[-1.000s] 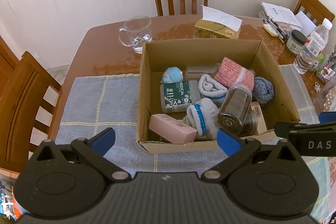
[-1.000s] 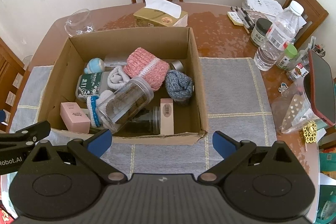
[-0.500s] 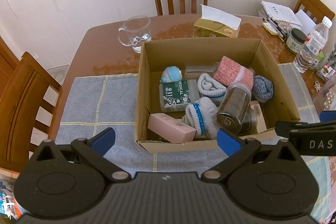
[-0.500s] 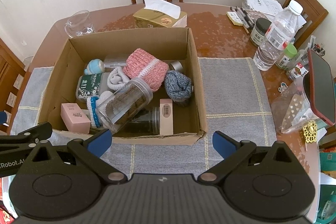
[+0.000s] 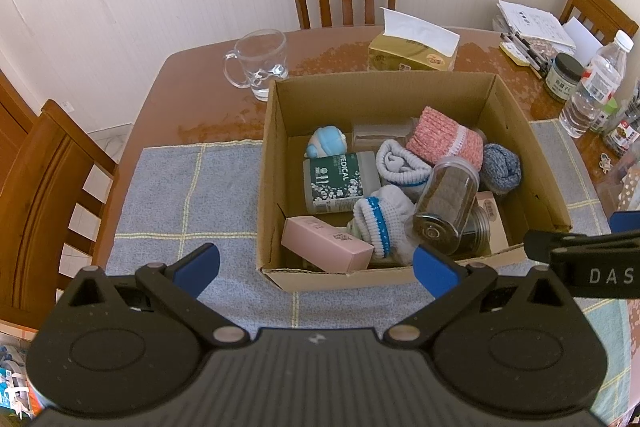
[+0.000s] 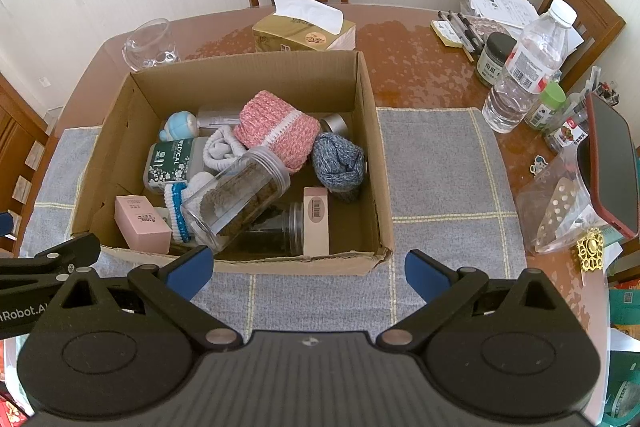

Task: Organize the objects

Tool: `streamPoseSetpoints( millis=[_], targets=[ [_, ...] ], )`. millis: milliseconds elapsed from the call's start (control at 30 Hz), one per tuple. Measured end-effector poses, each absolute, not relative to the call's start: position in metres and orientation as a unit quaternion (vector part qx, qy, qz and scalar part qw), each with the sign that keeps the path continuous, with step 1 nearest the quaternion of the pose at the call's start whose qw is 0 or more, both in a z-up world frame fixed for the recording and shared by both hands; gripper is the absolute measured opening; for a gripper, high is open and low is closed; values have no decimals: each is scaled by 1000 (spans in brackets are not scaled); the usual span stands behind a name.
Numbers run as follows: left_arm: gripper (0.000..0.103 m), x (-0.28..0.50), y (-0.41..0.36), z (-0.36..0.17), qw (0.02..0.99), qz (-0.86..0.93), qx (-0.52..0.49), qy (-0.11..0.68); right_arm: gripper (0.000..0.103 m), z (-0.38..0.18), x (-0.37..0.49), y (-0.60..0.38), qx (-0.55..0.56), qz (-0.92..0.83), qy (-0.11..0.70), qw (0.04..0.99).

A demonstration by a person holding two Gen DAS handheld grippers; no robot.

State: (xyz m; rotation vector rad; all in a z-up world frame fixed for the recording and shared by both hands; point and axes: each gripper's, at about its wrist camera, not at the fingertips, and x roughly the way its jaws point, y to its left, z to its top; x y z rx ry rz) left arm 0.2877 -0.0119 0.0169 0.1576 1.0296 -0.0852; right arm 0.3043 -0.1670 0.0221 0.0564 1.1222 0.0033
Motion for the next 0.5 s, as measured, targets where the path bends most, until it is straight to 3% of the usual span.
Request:
streamPoseSetpoints(
  millis=[500],
  targets=[
    [102, 288, -12, 19, 866, -45, 73, 493, 103, 22, 304, -167, 27, 1, 532, 846]
  ],
)
